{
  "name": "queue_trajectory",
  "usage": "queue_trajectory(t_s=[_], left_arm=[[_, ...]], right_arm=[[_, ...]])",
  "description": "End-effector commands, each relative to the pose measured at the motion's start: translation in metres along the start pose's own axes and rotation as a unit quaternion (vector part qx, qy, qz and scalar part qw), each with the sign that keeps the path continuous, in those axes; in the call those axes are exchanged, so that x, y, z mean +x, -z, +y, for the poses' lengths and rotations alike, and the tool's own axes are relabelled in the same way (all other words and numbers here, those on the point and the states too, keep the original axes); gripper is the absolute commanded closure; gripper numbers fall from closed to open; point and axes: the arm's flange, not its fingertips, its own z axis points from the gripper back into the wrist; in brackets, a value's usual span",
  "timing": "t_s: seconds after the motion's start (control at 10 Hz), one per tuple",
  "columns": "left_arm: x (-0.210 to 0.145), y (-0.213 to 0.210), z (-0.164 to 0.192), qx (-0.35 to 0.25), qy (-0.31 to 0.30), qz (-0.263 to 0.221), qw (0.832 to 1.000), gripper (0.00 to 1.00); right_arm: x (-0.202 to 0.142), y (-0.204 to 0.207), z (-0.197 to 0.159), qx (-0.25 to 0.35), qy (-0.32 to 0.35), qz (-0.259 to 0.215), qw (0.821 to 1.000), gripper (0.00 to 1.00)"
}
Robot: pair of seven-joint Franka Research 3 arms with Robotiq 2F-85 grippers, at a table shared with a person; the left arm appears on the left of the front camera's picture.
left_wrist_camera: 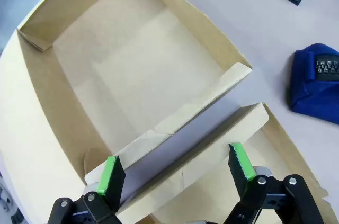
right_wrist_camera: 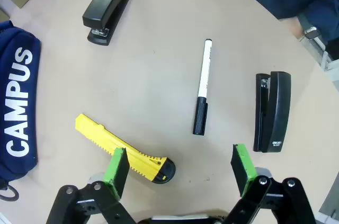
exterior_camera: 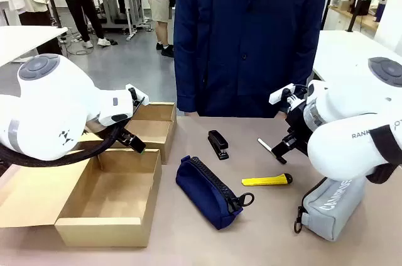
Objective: Place items inside the box.
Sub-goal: Pick up a Pencil pouch or Stapler and place it inside the Mailer Box closest to the robot.
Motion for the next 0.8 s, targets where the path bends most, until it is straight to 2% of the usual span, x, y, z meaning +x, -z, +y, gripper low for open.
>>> queue_trajectory(t_s=[0.0, 0.7], left_arm=[[0.0000, -0.0001, 0.0000, 0.000, 0.000, 0.000, 1.000, 0.00], [0.0000, -0.0001, 0.0000, 0.000, 0.000, 0.000, 1.000, 0.00]], right_arm=[[0.0000, 0.0000, 0.0000, 0.000, 0.000, 0.000, 1.000, 0.00], [0.0000, 0.0000, 0.0000, 0.000, 0.000, 0.000, 1.000, 0.00]])
